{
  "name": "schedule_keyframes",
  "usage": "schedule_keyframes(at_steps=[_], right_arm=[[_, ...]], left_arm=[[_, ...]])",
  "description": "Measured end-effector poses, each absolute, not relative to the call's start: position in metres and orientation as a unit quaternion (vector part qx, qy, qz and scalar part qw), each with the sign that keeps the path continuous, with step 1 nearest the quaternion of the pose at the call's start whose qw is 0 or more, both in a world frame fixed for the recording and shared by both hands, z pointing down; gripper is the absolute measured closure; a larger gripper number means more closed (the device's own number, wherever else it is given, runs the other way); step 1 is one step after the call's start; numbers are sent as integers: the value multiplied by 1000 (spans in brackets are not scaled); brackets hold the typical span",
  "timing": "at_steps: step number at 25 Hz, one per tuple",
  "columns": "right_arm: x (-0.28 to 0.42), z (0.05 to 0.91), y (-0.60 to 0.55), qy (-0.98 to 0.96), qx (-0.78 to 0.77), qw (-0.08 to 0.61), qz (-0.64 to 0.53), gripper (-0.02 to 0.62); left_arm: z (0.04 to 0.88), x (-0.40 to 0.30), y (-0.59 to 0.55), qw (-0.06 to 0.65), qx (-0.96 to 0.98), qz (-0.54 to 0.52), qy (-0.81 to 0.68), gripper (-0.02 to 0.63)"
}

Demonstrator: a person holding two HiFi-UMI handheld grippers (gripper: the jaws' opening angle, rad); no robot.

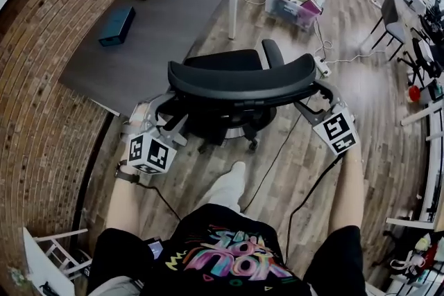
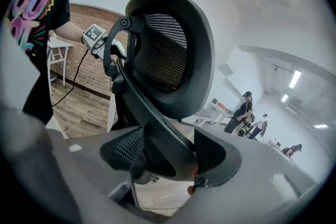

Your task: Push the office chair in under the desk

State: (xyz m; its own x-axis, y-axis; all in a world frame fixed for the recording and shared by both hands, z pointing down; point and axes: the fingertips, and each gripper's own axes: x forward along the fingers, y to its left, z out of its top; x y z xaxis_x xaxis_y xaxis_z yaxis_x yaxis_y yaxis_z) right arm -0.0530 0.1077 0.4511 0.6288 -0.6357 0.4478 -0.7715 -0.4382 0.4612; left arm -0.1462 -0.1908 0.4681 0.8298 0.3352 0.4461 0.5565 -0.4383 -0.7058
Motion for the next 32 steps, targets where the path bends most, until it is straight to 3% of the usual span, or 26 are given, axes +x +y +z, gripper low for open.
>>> schedule_keyframes(at_steps=[32], right_arm=[[197,448,143,-551,773,315,15,291]], left_arm=[[464,12,-109,417,-880,-184,-134,388]])
